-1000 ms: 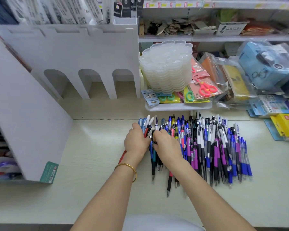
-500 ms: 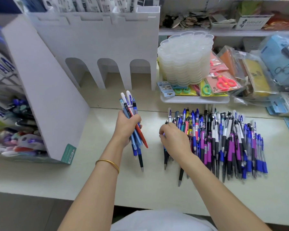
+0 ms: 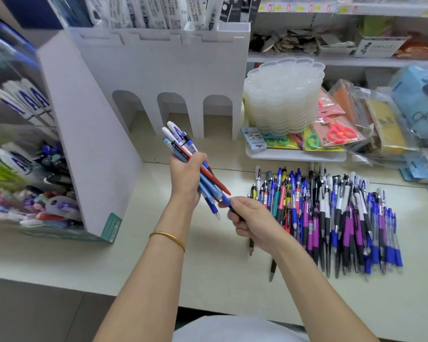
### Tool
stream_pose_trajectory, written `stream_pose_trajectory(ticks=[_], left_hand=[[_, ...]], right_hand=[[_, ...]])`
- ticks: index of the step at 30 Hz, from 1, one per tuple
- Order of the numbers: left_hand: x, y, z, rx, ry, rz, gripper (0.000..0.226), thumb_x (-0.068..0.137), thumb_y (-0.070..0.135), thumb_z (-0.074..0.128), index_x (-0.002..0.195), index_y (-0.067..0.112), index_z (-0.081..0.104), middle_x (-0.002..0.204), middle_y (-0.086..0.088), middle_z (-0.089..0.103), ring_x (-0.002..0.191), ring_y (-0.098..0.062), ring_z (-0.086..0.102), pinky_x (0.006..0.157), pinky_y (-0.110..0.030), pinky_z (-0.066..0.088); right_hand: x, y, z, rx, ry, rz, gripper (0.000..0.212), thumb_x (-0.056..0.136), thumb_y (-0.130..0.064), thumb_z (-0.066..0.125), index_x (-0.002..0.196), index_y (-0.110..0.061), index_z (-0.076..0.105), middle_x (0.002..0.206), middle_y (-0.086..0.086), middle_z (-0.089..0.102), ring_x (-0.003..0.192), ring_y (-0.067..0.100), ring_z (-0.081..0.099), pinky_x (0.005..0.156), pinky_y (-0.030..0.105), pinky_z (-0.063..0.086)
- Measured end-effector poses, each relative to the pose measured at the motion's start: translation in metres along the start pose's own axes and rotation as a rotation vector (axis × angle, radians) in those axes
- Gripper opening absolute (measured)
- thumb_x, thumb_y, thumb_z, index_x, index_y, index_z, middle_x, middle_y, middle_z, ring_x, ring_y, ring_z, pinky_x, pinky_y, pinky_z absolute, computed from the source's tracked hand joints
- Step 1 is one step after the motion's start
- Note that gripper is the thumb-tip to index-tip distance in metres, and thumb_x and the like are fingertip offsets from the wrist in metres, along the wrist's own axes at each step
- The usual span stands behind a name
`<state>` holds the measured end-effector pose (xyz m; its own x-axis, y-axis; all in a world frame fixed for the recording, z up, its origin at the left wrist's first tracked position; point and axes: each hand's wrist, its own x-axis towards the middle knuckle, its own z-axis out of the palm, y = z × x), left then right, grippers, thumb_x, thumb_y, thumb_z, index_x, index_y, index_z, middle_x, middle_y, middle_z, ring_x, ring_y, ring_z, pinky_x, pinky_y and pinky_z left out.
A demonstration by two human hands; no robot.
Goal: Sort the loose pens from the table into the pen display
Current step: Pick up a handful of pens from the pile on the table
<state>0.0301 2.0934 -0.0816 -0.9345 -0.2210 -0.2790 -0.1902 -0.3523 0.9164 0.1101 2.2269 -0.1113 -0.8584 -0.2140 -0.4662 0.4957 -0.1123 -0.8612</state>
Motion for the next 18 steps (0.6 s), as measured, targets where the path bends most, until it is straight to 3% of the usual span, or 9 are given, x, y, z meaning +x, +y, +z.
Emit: stream_pose_trajectory(ticks=[5,8,12,15,18], left_hand=[[0.004,0.007,-0.004,-0.195,0.094,-0.037,0.024,0.085,0.001,0.059,0.104,0.009,0.046,0.076,-0.007,0.058,0.058,-0.016,0.061,0.059,-0.032,0.054],[0.005,0.011,-0.007,-0.178,0.098,-0.055,0.027,0.086,0.003,0.061,0.109,0.009,0.048,0.079,-0.006,0.058,0.061,-0.015,0.063,0.062,-0.031,0.057],[-0.015,0.005,0.010,-0.096,-0.066,-0.098,0.041,0.085,0.001,0.065,0.122,0.001,0.048,0.089,-0.012,0.061,0.065,-0.014,0.066,0.062,-0.029,0.058],[-0.031,-0.002,0.024,-0.065,-0.164,-0.068,0.039,0.088,-0.001,0.061,0.124,0.002,0.046,0.108,-0.023,0.065,0.088,-0.028,0.069,0.072,-0.036,0.060],[-0.039,-0.001,0.027,-0.040,-0.219,-0.012,0.039,0.086,0.002,0.065,0.120,0.005,0.046,0.109,-0.024,0.066,0.095,-0.033,0.068,0.080,-0.044,0.059]], right_hand=[[-0.012,-0.017,-0.036,-0.155,0.109,-0.006,0.023,0.101,-0.024,0.043,0.097,-0.009,0.059,0.060,-0.002,0.043,0.044,0.008,0.028,0.037,0.017,0.025],[-0.018,-0.024,-0.052,-0.053,0.278,-0.067,0.023,0.101,-0.022,0.042,0.093,-0.006,0.056,0.061,-0.001,0.042,0.045,0.008,0.027,0.037,0.017,0.023],[-0.010,-0.033,-0.021,0.085,0.391,-0.236,0.015,0.098,-0.017,0.048,0.098,-0.007,0.059,0.064,-0.002,0.050,0.051,0.008,0.040,0.047,0.019,0.036],[-0.002,-0.037,0.010,0.081,0.439,-0.301,0.014,0.096,-0.017,0.053,0.103,-0.007,0.060,0.074,-0.001,0.056,0.060,0.004,0.057,0.058,0.023,0.052],[-0.002,-0.038,0.021,0.229,0.419,-0.298,0.014,0.094,-0.016,0.058,0.105,-0.008,0.060,0.087,0.007,0.064,0.076,0.014,0.067,0.071,0.036,0.058]])
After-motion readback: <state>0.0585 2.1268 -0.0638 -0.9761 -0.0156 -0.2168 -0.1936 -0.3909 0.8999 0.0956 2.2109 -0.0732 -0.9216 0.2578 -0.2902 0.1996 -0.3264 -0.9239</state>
